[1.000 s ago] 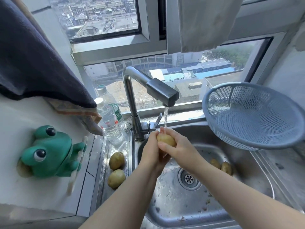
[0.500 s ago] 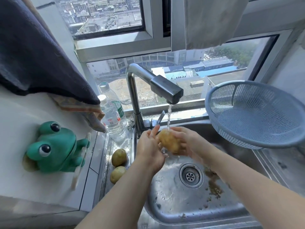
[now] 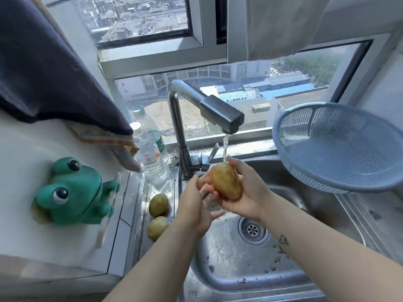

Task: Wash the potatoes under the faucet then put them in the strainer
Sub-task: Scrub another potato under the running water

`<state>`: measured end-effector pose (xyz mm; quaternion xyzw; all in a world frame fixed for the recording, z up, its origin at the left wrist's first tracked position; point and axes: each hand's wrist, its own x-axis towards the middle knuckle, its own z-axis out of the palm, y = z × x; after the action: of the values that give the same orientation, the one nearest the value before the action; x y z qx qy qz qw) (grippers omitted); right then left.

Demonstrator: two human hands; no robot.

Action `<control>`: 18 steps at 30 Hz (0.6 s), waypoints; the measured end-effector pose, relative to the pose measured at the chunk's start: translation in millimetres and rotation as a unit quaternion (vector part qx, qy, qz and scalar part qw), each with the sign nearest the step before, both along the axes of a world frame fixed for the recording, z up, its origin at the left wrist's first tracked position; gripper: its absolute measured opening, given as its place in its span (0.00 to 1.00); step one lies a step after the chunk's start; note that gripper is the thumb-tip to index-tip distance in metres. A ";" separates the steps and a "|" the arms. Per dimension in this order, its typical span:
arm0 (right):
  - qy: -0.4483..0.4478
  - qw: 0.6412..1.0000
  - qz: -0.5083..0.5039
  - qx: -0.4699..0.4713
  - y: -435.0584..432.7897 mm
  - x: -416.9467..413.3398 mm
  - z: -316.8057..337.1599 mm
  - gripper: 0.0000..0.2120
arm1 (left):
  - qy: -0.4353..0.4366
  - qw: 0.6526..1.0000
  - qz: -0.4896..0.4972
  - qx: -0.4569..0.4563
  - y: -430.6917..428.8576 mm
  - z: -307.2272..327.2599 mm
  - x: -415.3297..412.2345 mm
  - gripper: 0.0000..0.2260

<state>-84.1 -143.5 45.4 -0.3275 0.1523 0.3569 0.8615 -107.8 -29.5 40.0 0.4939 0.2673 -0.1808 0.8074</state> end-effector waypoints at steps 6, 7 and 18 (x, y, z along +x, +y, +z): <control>-0.063 0.980 0.076 -0.172 -36.6 -21.5 -18.6 0.18 | 0.076 0.987 -0.134 0.035 -2.8 -9.3 -16.9 0.17; -0.083 0.966 0.104 -0.220 -41.1 -25.4 -24.3 0.14 | 0.084 0.982 -0.158 0.059 -3.8 -12.4 -21.1 0.16; -0.394 0.429 0.445 -0.680 -8.9 -49.7 -68.9 0.24 | -0.059 0.867 -0.317 0.380 38.7 -30.7 -52.4 0.17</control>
<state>-133.8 -152.4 -23.5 -0.9349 -0.1769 0.3038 0.0481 -160.2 9.2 9.3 0.8301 0.0963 -0.2824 0.4711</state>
